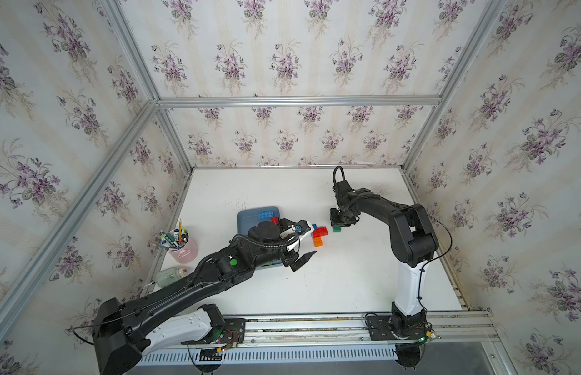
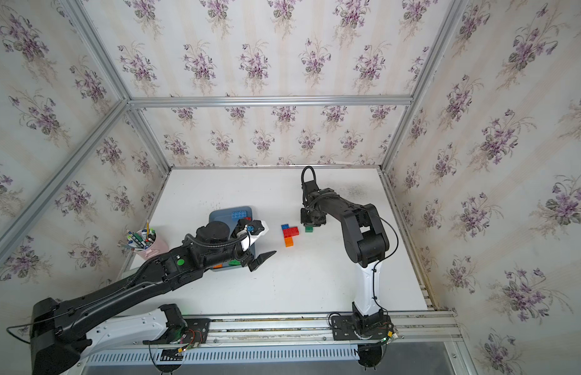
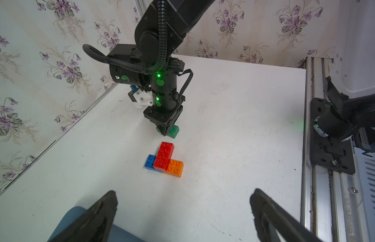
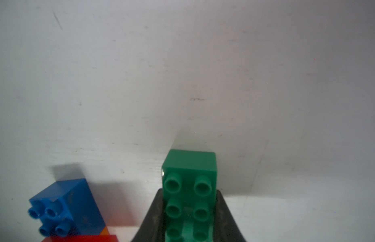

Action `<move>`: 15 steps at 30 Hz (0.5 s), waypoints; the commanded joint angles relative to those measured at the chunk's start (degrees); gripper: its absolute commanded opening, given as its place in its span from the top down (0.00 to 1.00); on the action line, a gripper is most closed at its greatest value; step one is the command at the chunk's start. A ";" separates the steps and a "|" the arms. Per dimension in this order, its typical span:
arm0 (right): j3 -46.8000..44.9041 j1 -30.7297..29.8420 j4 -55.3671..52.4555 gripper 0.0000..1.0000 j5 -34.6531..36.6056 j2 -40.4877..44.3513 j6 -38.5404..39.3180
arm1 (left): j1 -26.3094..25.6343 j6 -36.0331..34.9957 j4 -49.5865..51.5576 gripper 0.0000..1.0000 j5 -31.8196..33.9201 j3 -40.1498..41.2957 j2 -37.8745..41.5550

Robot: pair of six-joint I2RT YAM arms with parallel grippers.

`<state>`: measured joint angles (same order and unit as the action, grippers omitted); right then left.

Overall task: Assemble a rectangle with lego
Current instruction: Pick up the lego brick from the center of the board.

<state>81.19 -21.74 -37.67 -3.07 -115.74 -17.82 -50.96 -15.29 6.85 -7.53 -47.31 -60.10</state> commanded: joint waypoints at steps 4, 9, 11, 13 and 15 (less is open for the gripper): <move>1.00 0.01 -4.64 0.76 2.96 6.75 0.42 | -0.02 -2.54 -5.37 0.00 -2.39 1.89 0.71; 2.64 -0.80 -9.66 0.76 -4.71 13.68 1.10 | -0.09 -9.18 -15.29 0.00 -3.13 5.77 0.05; 3.04 -2.24 -10.64 0.76 -6.83 15.65 1.13 | -0.10 -10.68 -19.30 0.00 -2.25 6.50 -2.50; 3.56 -3.96 -11.55 0.76 -9.97 17.02 1.21 | -0.05 -12.03 -23.46 0.00 -2.13 7.39 -5.63; 4.33 -5.97 -12.85 0.76 -11.75 17.69 1.64 | -0.02 -11.66 -27.40 0.00 -0.76 8.12 -8.43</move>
<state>84.71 -26.20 -47.03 -9.91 -99.04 -16.69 -50.96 -24.71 -10.94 -9.74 -39.79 -66.57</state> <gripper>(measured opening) 0.301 0.999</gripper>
